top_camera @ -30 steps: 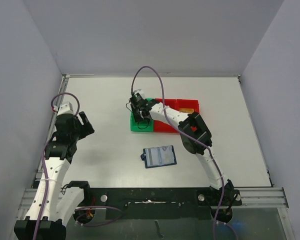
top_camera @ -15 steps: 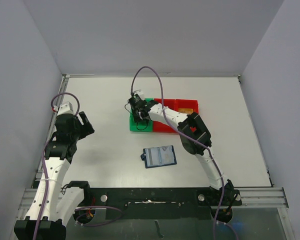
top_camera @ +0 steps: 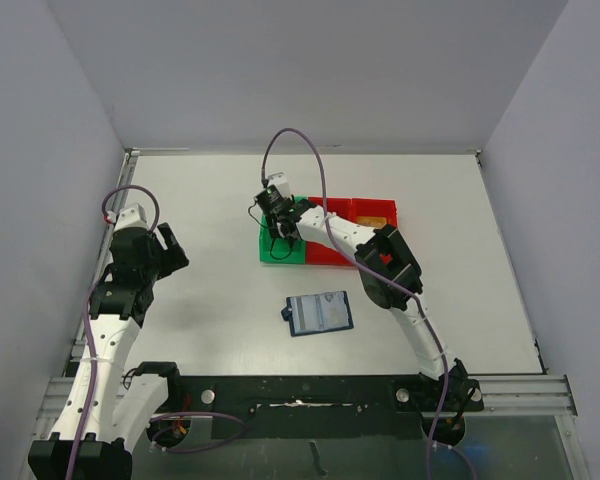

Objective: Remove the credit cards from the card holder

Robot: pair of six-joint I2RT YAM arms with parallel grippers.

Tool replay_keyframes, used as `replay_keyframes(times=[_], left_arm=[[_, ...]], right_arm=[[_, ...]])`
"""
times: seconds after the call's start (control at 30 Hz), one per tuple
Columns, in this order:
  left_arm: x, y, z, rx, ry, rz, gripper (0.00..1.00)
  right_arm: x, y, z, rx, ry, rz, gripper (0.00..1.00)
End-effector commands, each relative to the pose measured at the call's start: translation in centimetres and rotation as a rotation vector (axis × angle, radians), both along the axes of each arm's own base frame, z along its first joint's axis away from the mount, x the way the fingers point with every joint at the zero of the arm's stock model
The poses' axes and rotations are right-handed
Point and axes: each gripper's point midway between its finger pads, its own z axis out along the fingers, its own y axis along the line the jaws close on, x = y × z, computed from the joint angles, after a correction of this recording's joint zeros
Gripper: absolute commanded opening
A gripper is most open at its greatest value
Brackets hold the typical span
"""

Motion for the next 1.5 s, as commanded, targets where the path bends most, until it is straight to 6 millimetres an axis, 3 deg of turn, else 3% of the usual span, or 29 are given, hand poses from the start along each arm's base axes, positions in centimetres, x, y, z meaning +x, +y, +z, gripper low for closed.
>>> replay_keyframes(times=[0.0,0.17,0.27,0.47,0.7,1.1,1.27,1.47], left_arm=[[0.9,0.1,1.4,0.006,-0.059,-0.004,0.74],[0.9,0.1,1.4,0.007,-0.059,-0.002,0.74],[0.8,0.2,1.5,0.007,-0.061,-0.001,0.74],[0.8,0.2,1.5,0.007,-0.061,-0.001,0.74],[0.9,0.1,1.5,0.006,-0.063,-0.003,0.74],[0.9,0.1,1.5,0.006,-0.063,-0.004,0.74],[0.8,0.1,1.4,0.006,-0.061,-0.004,0.74],[0.9,0.1,1.4,0.004,-0.058,-0.006,0.74]], right_arm=[[2.1,0.5,2.2,0.011,-0.109,-0.021,0.35],[2.1,0.6,1.9,-0.021,-0.11,0.02,0.37],[1.6,1.2,2.7,0.002,-0.109,0.07,0.39],[-0.2,2.2,4.4,0.127,-0.065,0.082,0.29],[-1.5,2.8,3.5,0.221,0.022,-0.015,0.27],[-0.7,1.6,2.6,0.168,0.001,-0.073,0.27],[0.6,0.7,1.0,0.146,-0.002,-0.118,0.27],[2.2,0.1,0.8,0.111,-0.055,-0.103,0.28]])
